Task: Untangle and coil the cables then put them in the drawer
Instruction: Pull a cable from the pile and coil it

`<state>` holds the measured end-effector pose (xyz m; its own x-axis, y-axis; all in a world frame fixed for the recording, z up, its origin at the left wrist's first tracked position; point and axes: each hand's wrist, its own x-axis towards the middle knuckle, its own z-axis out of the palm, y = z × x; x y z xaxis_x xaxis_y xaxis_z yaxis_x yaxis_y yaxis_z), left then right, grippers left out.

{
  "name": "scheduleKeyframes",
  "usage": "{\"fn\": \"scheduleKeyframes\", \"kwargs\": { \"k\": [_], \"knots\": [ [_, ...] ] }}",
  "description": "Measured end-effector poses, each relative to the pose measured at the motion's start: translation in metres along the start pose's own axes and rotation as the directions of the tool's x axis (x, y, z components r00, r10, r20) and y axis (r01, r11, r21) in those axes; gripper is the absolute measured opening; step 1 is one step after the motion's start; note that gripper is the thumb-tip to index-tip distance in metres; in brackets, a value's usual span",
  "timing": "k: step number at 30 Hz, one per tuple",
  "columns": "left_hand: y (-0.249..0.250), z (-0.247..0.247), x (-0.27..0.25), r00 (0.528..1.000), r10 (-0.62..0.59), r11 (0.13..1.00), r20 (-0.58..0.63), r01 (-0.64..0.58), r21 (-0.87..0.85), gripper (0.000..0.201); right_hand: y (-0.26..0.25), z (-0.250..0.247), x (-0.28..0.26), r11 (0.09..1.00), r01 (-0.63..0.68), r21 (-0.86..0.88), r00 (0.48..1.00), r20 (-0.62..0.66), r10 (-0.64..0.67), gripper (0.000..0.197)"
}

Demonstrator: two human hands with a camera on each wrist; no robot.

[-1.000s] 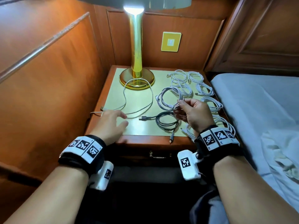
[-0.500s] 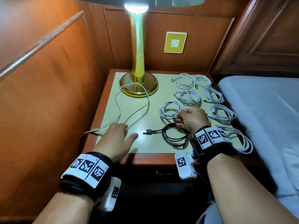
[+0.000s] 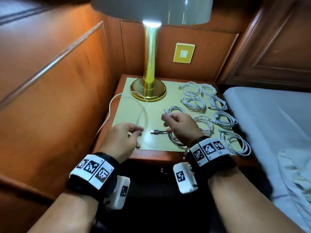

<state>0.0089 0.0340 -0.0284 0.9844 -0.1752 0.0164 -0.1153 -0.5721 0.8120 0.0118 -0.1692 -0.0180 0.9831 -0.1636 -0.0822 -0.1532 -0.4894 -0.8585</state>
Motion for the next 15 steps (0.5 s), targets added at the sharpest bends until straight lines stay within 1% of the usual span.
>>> {"fn": "scheduleKeyframes", "kwargs": {
  "k": [2,3,5,6,7,8,9,10,11,12,13,14,15],
  "knots": [
    [0.006,0.000,-0.027,0.990,0.058,0.998,0.126,-0.053,-0.041,0.018,-0.003,0.008,-0.016,1.000,0.005,-0.012,0.999,0.052,-0.004,0.066],
    [0.010,0.001,-0.041,0.979,0.092,0.995,0.182,-0.085,-0.041,0.020,-0.003,0.011,-0.023,0.999,-0.011,-0.037,0.996,0.091,0.014,0.068],
    [0.018,0.005,-0.065,0.956,0.159,0.987,0.248,-0.160,-0.015,0.024,-0.004,0.014,-0.039,0.995,-0.063,-0.081,0.972,0.223,0.079,0.056],
    [0.021,0.008,-0.076,0.946,0.197,0.980,0.256,-0.201,-0.012,0.023,-0.005,0.015,-0.049,0.994,-0.074,-0.084,0.949,0.301,0.096,0.049],
    [0.023,0.011,-0.085,0.935,0.233,0.971,0.265,-0.237,-0.017,0.021,-0.007,0.016,-0.060,0.995,-0.056,-0.080,0.926,0.369,0.082,0.041],
    [0.026,0.014,-0.094,0.925,0.259,0.964,0.278,-0.263,-0.022,0.019,-0.009,0.016,-0.071,0.998,-0.019,-0.062,0.914,0.403,0.042,0.034],
    [0.028,0.016,-0.104,0.917,0.279,0.959,0.285,-0.281,-0.034,0.017,-0.011,0.016,-0.082,1.000,0.018,-0.019,0.919,0.394,-0.009,0.029],
    [0.029,0.017,-0.112,0.914,0.291,0.956,0.284,-0.285,-0.066,0.018,-0.013,0.014,-0.092,0.998,0.031,0.048,0.934,0.354,-0.046,0.026],
    [0.031,0.017,-0.120,0.921,0.284,0.958,0.268,-0.259,-0.124,0.020,-0.015,0.012,-0.101,0.992,0.027,0.123,0.953,0.297,-0.062,0.025],
    [0.033,0.014,-0.128,0.942,0.242,0.960,0.233,-0.198,-0.198,0.023,-0.015,0.009,-0.110,0.981,0.024,0.192,0.968,0.241,-0.071,0.026],
    [0.034,0.011,-0.135,0.969,0.180,0.957,0.170,-0.132,-0.259,0.025,-0.013,0.006,-0.118,0.966,0.014,0.259,0.976,0.206,-0.069,0.027],
    [0.033,0.009,-0.141,0.990,0.127,0.947,0.067,-0.101,-0.304,0.025,-0.010,0.003,-0.126,0.947,-0.007,0.320,0.978,0.199,-0.060,0.030],
    [0.030,0.007,-0.146,0.993,0.100,0.944,-0.066,-0.116,-0.309,0.023,-0.007,0.000,-0.136,0.932,-0.029,0.360,0.976,0.212,-0.051,0.033]
  ]
}}
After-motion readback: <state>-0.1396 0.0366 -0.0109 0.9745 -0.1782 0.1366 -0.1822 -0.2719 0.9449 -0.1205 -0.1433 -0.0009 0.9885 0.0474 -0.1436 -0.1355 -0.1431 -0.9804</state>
